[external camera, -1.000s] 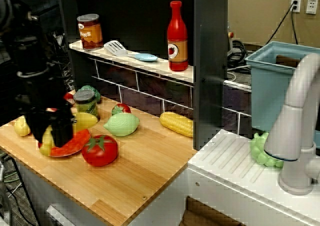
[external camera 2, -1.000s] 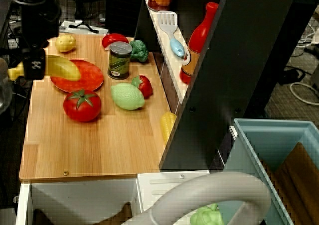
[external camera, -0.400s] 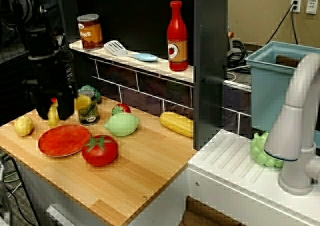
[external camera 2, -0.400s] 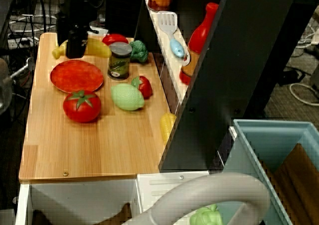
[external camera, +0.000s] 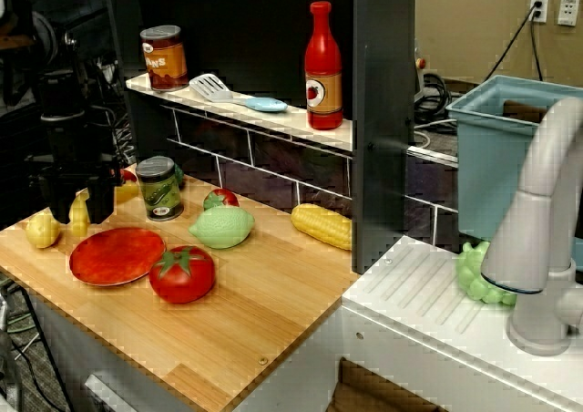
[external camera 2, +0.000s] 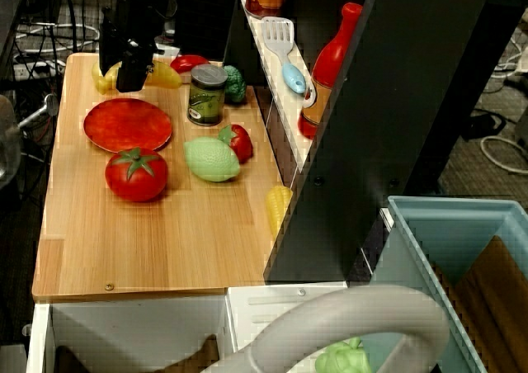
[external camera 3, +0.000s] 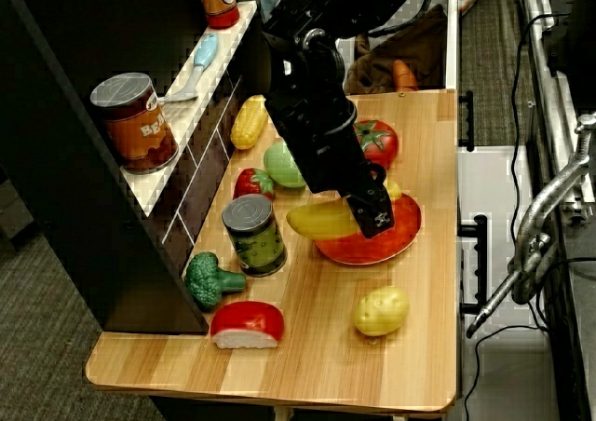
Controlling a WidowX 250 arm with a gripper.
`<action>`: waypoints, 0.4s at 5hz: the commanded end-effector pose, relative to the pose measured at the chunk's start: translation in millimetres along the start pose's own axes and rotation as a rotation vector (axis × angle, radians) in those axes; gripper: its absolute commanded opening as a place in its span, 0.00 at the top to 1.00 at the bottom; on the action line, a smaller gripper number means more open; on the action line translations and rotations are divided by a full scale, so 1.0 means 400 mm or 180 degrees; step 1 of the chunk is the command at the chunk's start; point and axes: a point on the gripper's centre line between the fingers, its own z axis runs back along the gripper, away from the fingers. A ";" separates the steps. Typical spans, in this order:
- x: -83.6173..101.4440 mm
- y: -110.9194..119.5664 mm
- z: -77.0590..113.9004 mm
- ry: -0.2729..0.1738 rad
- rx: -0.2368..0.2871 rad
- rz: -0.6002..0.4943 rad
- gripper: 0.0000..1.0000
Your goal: Put banana on plate
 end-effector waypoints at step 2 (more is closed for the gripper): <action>-0.057 -0.033 0.034 -0.0051 0.0056 -0.0235 0.00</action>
